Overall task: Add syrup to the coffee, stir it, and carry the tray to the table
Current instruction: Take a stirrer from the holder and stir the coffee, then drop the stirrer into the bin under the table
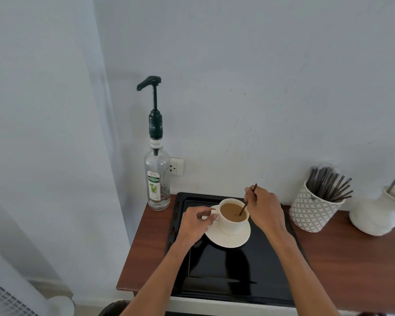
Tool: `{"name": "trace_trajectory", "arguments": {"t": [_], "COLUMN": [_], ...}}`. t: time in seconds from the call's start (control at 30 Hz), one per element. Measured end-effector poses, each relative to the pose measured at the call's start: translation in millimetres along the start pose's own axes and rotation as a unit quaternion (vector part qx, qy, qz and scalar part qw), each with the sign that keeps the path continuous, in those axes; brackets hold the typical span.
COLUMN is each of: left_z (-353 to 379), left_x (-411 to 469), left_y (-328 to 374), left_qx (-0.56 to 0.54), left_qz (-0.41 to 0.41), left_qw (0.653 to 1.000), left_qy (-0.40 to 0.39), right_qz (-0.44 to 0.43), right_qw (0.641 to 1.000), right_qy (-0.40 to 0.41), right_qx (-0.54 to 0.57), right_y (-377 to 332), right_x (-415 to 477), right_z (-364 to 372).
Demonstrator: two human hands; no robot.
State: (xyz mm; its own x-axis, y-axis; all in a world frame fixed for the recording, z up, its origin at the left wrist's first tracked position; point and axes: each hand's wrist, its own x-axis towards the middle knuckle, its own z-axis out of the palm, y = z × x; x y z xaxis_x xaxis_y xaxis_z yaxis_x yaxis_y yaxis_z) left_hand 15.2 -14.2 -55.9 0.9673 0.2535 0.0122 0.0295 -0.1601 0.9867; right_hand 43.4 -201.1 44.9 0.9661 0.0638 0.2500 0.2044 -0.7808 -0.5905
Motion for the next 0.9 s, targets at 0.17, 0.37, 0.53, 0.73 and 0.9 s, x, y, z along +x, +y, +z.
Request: {"name": "trace_trajectory", "arguments": {"t": [0.17,0.37,0.53,0.73,0.9], "left_z": [-20.3,-75.2,-142.4,-224.0,-300.7], "left_x": [-13.5,-53.8,-94.0,-136.0,-152.6], "left_y": [5.8,12.0,8.1,-19.7,-50.3], "left_qx": [0.040,0.068,0.123,0.229,0.314], "left_qz": [0.024,0.043,0.054,0.042,0.033], "left_qw": [0.999,0.996,0.984,0.956,0.933], "left_qy": [-0.003,0.043,0.116,0.177,0.173], "right_qz": [-0.023,0.018,0.156,0.236,0.220], "right_qw": [0.995,0.967,0.888,0.793,0.825], "right_qy": [0.069,0.168,0.200,0.080,0.034], "right_qx": [0.067,0.188,0.384,0.556,0.520], "right_y": [-5.2,-16.6,-35.2,-108.5,-174.3], "right_x": [-25.5,-44.4,-74.1,-132.8,-180.6], "right_z": [-8.1,-13.2,4.4,60.8,127.0]}}
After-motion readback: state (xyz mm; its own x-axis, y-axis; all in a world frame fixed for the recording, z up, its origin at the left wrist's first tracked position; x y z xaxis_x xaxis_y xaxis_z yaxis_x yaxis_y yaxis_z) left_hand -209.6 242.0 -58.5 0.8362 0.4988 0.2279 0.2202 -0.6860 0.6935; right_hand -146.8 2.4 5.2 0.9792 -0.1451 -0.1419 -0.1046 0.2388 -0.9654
